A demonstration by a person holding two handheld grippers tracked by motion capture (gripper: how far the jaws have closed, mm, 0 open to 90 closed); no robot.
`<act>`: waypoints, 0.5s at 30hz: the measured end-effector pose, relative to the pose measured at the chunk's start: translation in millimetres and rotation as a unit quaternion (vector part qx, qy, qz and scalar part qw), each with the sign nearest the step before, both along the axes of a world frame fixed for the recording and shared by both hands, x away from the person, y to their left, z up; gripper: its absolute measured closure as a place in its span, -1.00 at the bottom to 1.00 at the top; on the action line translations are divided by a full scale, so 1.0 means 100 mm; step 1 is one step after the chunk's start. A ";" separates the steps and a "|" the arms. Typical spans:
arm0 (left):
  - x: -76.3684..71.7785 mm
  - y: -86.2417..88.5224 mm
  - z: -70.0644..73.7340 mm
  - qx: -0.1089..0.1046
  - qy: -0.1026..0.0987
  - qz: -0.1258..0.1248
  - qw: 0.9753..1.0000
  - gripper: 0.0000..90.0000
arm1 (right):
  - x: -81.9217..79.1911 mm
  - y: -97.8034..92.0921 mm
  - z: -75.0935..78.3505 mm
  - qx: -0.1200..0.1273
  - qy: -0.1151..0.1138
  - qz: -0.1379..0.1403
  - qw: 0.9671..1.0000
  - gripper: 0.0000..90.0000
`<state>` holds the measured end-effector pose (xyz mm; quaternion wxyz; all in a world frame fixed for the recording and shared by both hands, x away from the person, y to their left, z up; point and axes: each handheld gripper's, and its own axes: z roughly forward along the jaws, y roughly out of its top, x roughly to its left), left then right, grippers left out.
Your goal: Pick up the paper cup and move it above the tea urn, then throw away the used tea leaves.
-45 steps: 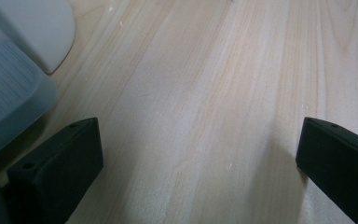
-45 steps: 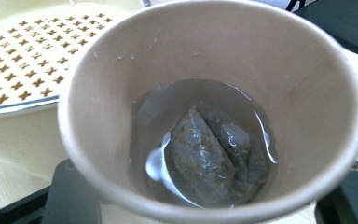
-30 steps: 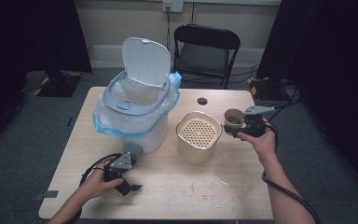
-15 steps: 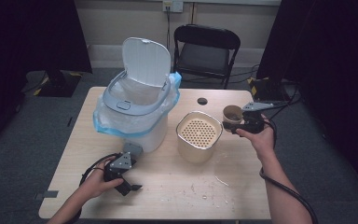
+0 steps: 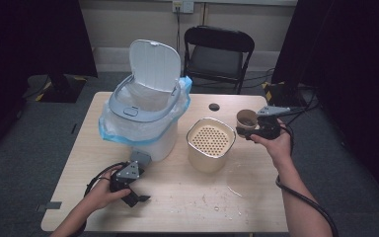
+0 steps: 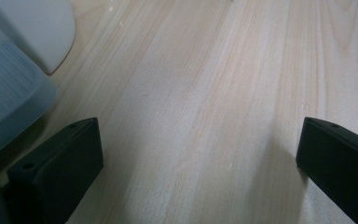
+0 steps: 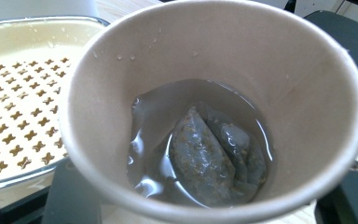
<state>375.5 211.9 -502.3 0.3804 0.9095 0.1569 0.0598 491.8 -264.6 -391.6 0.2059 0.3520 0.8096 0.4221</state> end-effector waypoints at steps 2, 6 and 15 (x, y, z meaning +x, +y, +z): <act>0.00 0.00 0.00 -0.003 0.000 0.000 1.000 -1.00 | 0.00 0.00 0.01 0.000 0.000 0.001 1.000 -0.26; 0.00 0.00 0.00 -0.001 0.000 0.000 1.000 -1.00 | 0.01 0.01 0.02 -0.002 -0.005 0.000 1.000 -0.26; 0.00 0.00 0.00 0.000 0.000 0.000 1.000 -1.00 | 0.03 0.03 0.04 -0.022 -0.017 -0.001 1.000 -0.26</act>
